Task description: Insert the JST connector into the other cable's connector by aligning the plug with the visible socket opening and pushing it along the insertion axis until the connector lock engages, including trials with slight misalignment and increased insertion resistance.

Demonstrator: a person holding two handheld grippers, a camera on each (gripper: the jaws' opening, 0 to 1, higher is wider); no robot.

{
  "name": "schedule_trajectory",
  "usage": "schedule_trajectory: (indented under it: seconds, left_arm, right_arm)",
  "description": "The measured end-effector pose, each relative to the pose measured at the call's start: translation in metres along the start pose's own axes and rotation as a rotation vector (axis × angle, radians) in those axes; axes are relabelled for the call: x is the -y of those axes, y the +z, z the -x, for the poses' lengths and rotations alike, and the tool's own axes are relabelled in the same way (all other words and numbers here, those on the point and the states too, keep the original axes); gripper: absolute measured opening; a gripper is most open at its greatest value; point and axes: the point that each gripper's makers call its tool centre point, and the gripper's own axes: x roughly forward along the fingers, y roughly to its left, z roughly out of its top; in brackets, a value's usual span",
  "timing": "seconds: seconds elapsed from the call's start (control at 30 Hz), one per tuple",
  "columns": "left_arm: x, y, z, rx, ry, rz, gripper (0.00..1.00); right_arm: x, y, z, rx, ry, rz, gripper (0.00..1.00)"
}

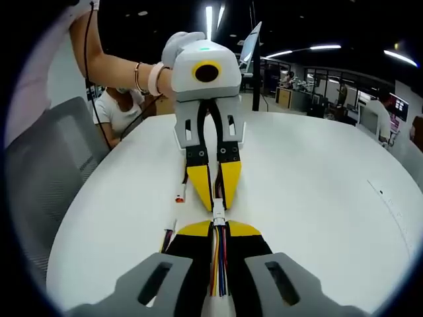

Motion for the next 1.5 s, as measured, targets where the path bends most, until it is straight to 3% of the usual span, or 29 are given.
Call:
schedule_trajectory:
  seconds: [0.77, 1.5]
  left_arm:
    - [-0.0018, -0.0049, -0.0029, 0.011, 0.001, 0.022, 0.0]
    - [-0.0059, -0.0088, -0.0044, 0.005, 0.01, 0.104, 0.05]
  right_arm:
    - [0.0017, -0.0041, -0.0034, 0.007, -0.007, 0.0, 0.04]
    - [0.0045, -0.0029, -0.004, 0.001, -0.009, -0.052, 0.08]
